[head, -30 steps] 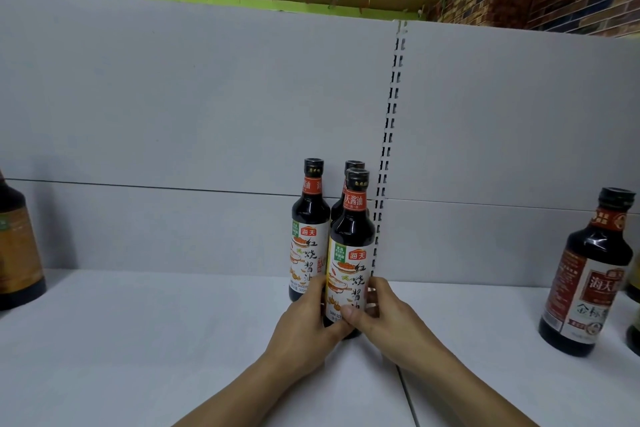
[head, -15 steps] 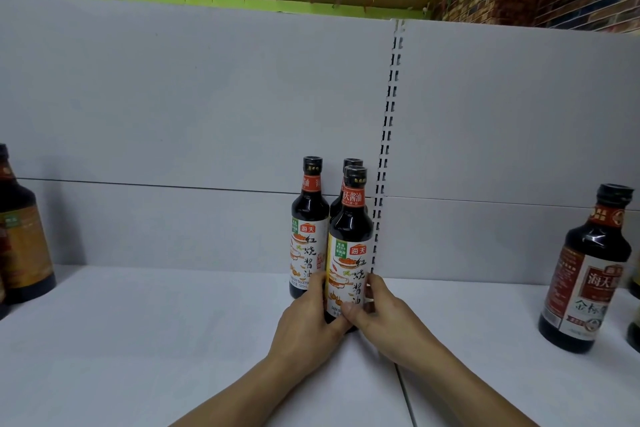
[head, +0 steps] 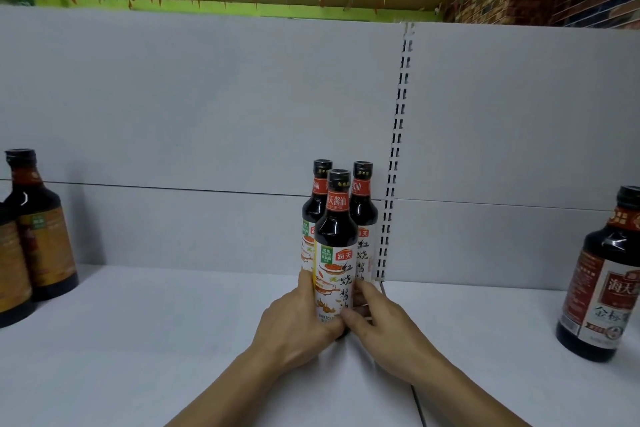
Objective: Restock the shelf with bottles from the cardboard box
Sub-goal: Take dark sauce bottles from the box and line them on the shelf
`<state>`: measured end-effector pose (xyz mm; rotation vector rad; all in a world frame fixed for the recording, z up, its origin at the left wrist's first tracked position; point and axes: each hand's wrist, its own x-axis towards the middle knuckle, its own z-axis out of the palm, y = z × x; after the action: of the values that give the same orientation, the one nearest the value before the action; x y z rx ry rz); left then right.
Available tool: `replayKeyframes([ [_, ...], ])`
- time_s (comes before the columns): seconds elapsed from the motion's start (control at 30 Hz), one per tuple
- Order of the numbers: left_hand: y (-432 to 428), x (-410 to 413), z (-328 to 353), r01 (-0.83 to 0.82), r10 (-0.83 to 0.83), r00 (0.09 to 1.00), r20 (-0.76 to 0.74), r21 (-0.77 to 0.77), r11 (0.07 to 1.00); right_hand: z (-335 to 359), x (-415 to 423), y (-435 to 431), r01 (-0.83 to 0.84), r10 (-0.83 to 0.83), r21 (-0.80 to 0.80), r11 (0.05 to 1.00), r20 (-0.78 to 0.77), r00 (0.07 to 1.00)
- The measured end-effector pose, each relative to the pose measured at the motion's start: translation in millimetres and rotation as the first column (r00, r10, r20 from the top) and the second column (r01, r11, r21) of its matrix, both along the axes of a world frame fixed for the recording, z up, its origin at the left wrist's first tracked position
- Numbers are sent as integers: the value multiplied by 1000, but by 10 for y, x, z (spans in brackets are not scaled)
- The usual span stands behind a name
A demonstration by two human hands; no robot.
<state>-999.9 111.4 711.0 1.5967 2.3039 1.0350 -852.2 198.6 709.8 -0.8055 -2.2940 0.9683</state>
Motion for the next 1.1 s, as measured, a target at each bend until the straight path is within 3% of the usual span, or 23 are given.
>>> replayKeyframes([
  [0.27,-29,-107,7,-79,80,995,66,-17,997,-45,-21,-41,-124,125,-26,992,46,991],
  [0.63,-11,-288,-29,16,-58,938,341,124,992,-38,-42,-78,-144,141,17,989,130,981],
  [1.1,9,-303,-59,-17,-22,960,279,138,990,-80,-63,-59,-119,119,-6,993,136,983],
])
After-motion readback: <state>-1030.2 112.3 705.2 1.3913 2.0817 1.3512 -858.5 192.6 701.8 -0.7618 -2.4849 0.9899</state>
